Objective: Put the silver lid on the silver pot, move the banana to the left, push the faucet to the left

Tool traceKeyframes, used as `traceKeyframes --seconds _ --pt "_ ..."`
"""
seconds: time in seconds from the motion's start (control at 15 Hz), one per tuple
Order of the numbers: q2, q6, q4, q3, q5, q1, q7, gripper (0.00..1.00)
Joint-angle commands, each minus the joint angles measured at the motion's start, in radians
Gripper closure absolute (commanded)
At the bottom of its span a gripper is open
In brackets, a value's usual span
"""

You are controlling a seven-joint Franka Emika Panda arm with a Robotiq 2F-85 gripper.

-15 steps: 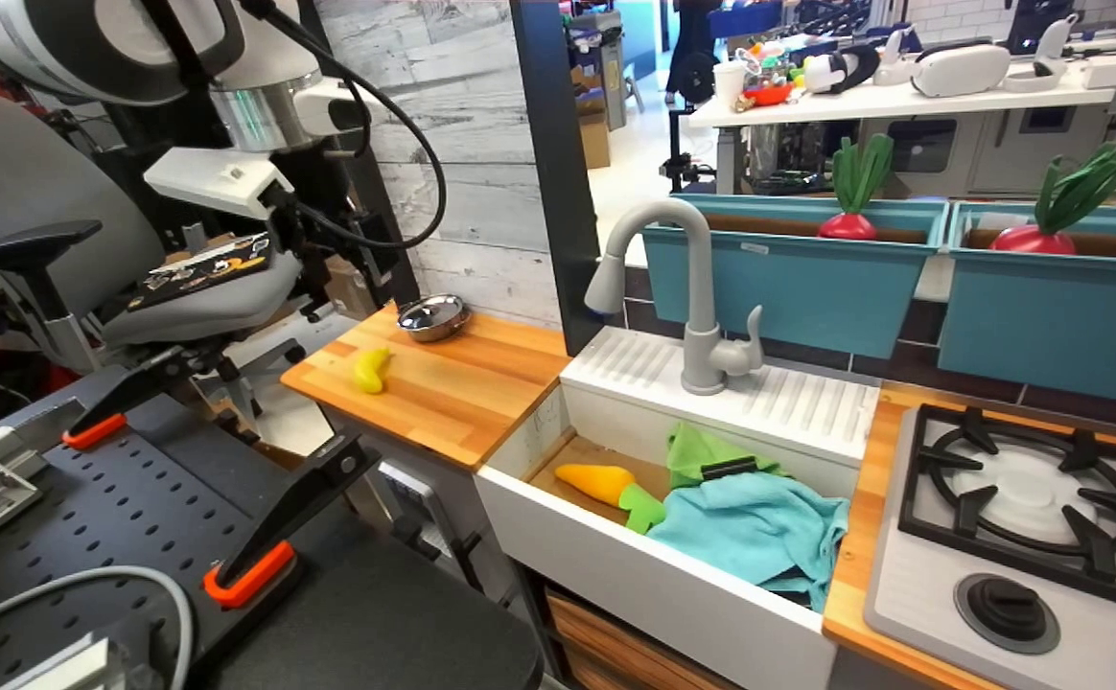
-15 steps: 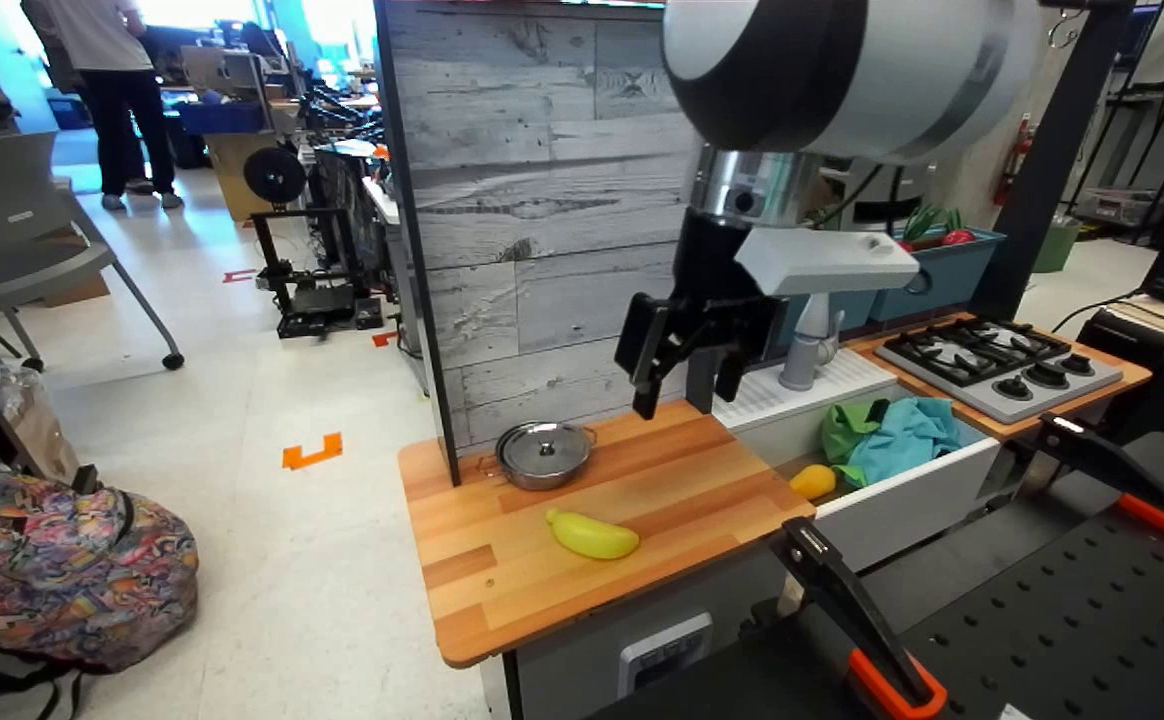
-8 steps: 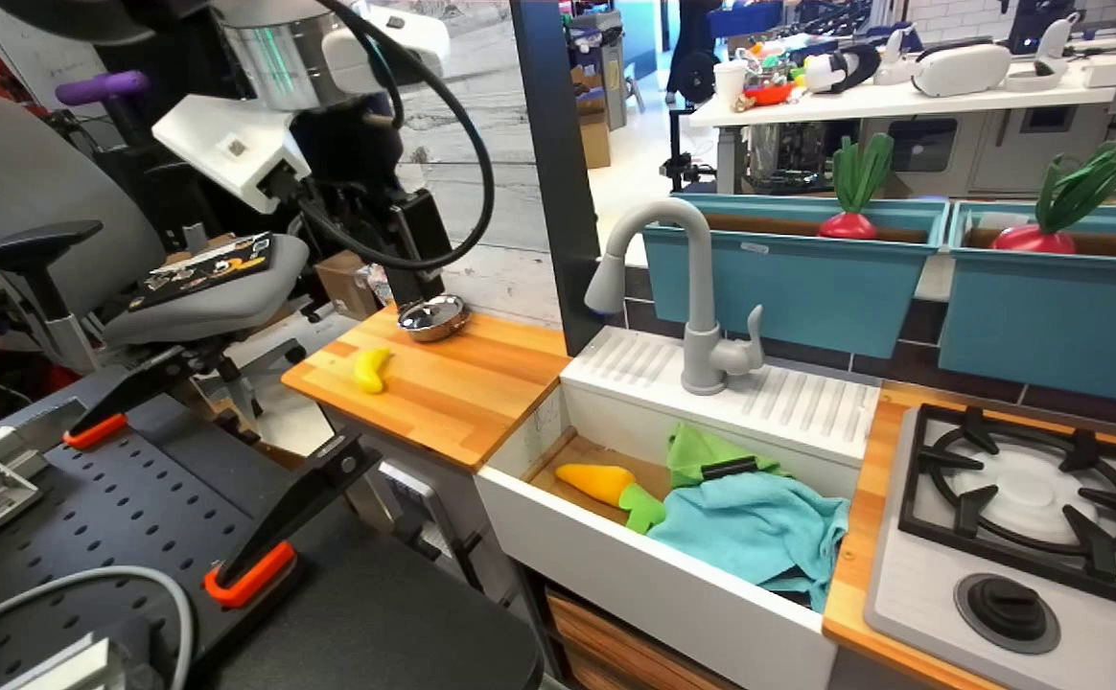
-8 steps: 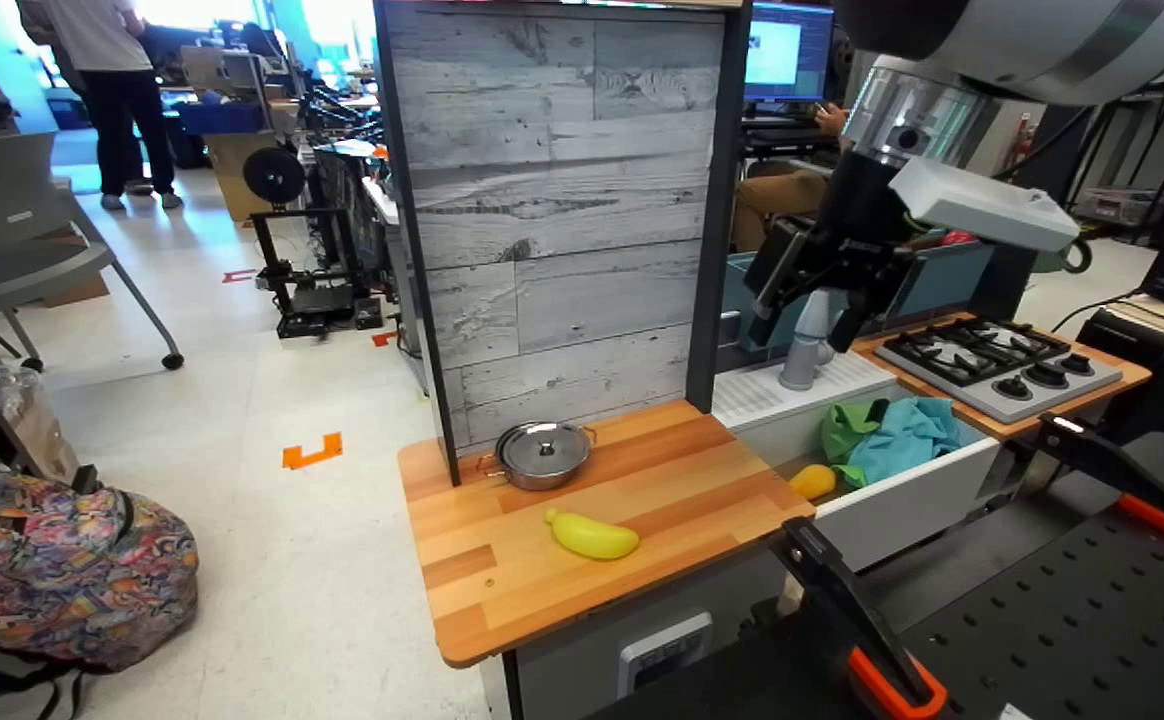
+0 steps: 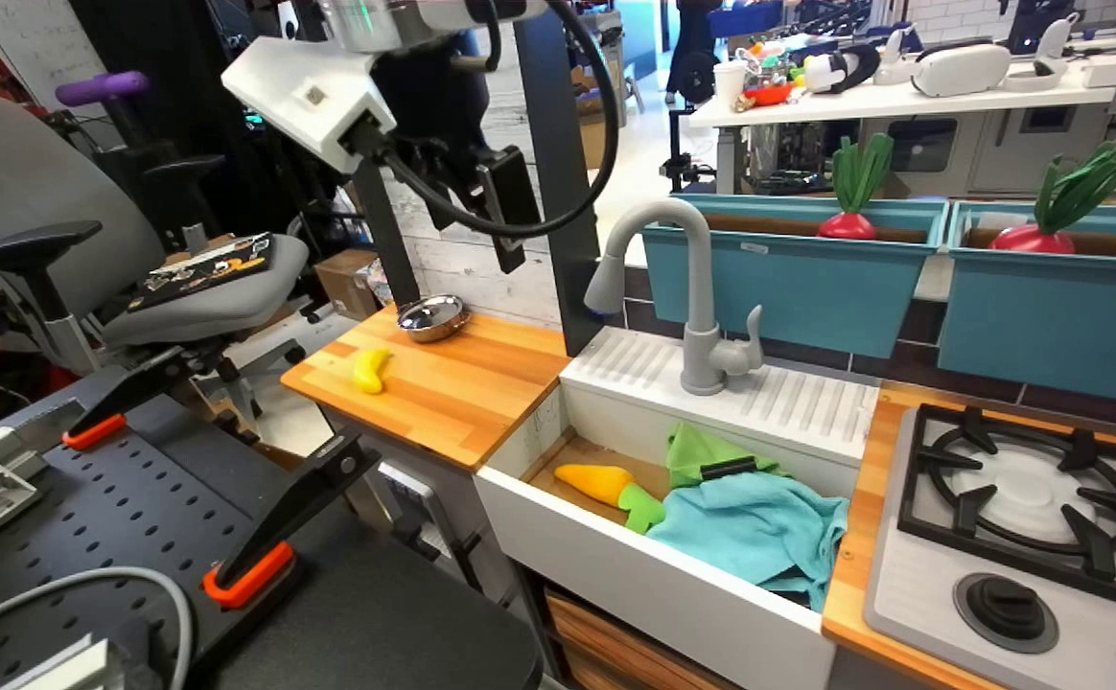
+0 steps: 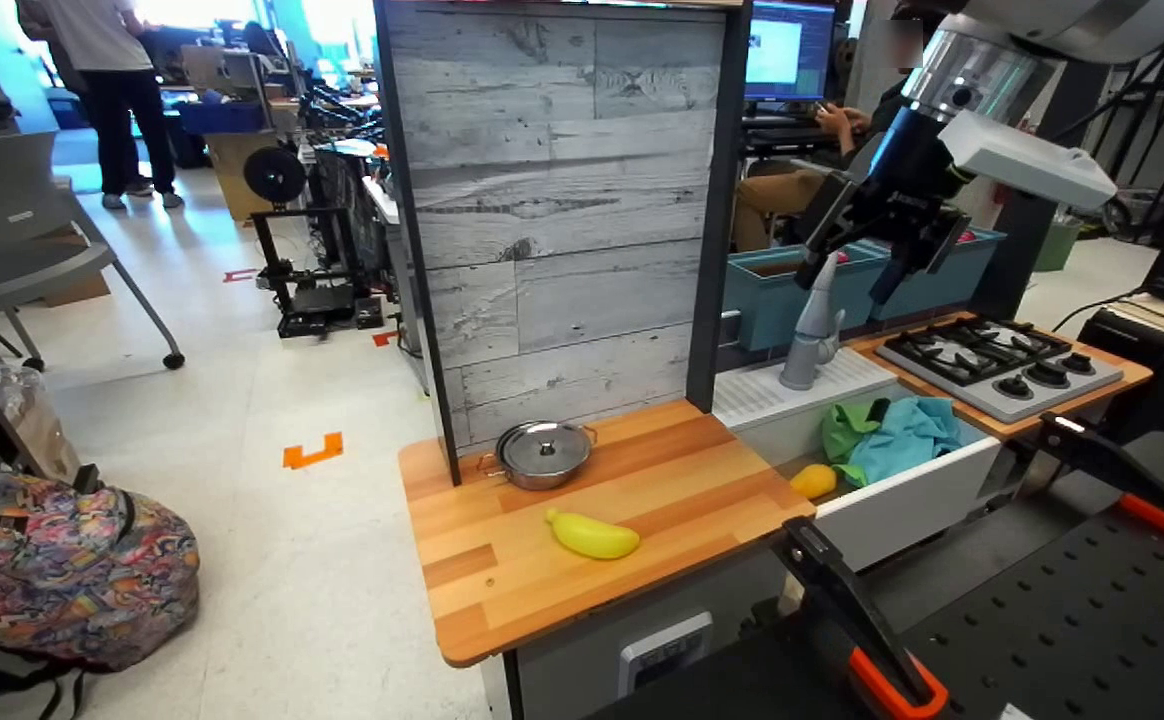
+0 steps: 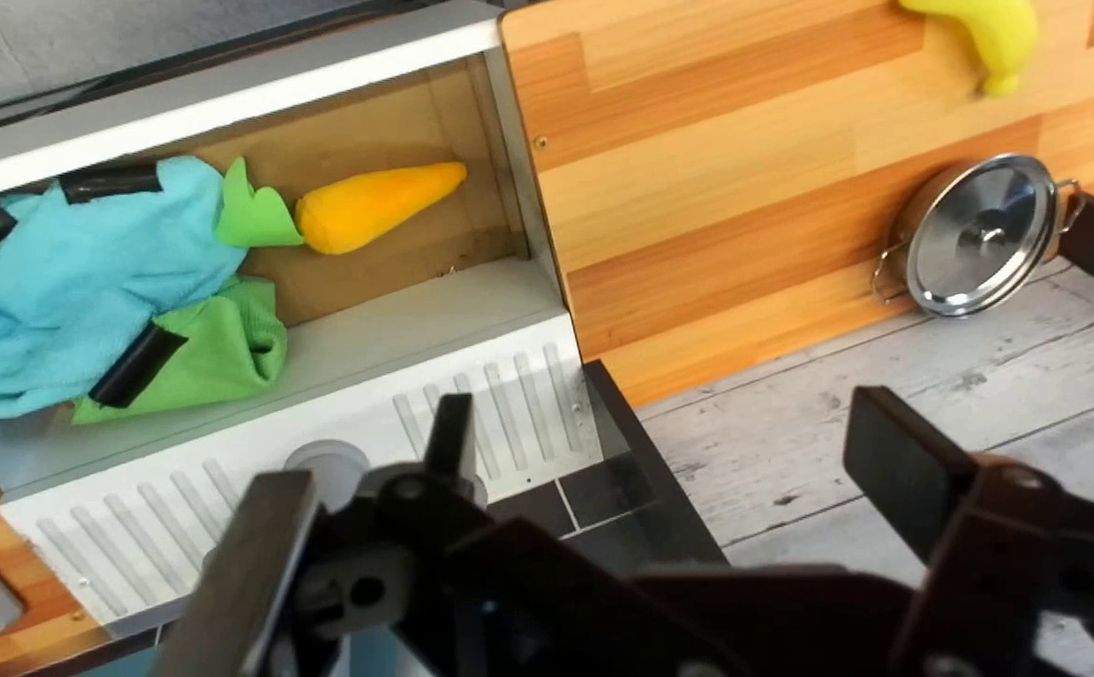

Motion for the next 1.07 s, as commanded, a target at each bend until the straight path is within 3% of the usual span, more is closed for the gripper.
traceKeyframes --seconds 0.0,0.4,1.0 --pt "0.042 -0.068 0.106 -0.045 0.03 0.023 -0.014 0.0" --pt "0.125 -0.142 0.233 -0.124 0.024 0.034 -0.003 0.0" --pt "0.268 -0.188 0.391 -0.139 0.043 0.034 0.079 0.0"
